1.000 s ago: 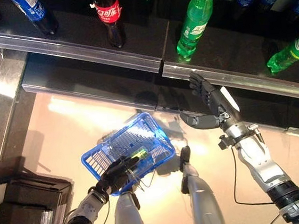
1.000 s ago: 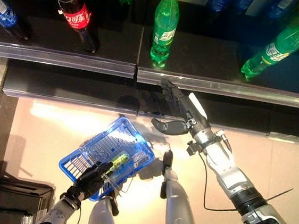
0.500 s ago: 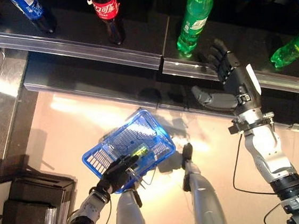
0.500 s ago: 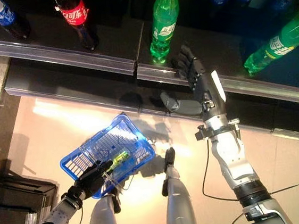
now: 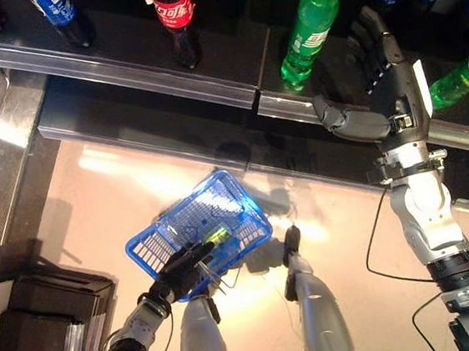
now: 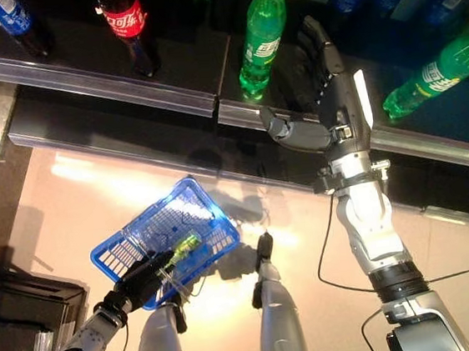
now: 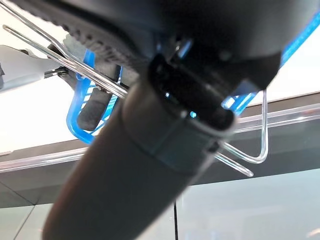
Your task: Pick up the drink and place into the basket.
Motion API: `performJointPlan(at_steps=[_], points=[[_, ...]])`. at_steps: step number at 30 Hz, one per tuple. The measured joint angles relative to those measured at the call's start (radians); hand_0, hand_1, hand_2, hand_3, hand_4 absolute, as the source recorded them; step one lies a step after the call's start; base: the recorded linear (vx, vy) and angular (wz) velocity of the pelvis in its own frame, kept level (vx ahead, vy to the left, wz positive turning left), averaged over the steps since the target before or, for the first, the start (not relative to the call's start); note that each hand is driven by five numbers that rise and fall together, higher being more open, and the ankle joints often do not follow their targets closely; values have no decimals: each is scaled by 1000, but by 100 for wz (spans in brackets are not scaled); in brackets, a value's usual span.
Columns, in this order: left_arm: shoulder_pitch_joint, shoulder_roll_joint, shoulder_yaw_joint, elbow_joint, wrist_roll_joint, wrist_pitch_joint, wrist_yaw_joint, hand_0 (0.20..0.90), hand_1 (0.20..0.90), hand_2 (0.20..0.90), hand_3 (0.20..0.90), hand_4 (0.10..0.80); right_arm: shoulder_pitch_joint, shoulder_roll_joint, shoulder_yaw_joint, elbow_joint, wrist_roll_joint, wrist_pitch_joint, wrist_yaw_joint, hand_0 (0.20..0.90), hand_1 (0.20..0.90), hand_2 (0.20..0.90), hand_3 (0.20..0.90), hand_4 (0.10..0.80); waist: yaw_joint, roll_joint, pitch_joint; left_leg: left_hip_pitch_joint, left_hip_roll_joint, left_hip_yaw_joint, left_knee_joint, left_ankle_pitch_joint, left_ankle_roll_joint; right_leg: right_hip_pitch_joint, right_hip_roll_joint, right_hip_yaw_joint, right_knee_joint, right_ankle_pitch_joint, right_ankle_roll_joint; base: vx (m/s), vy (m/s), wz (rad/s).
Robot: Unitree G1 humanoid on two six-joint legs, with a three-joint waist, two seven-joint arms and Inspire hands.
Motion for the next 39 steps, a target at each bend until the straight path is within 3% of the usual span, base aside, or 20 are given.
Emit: performJointPlan(at_steps=[9, 26, 39], points=[[-3, 9, -2, 0, 0, 5, -1, 300, 300, 300, 200, 100, -100, -51, 2, 86, 62, 43, -18, 900, 900, 900, 900, 800, 30, -1, -1, -3, 0, -3, 6, 0, 0, 0, 0, -1, 0, 2, -1, 3, -1, 0], [-12, 32, -27, 0, 1, 29, -4, 300, 300, 300, 200, 100, -268, -64, 14, 280, 199, 160, -21, 900, 900, 900, 900, 800, 39, -1, -1, -7, 0, -15, 15, 0, 0, 7, -1, -6, 0, 4, -3, 4, -1, 1], [-27, 37, -41, 1, 4, 39, -4, 300, 300, 300, 200, 100, -393, -76, 105, 358, 230, 251, 18, 900, 900, 900, 900, 800, 63, 0, 0, -5, -2, -28, 15, 2, -1, 15, -4, -25, 0, 7, -4, -2, 5, 2]])
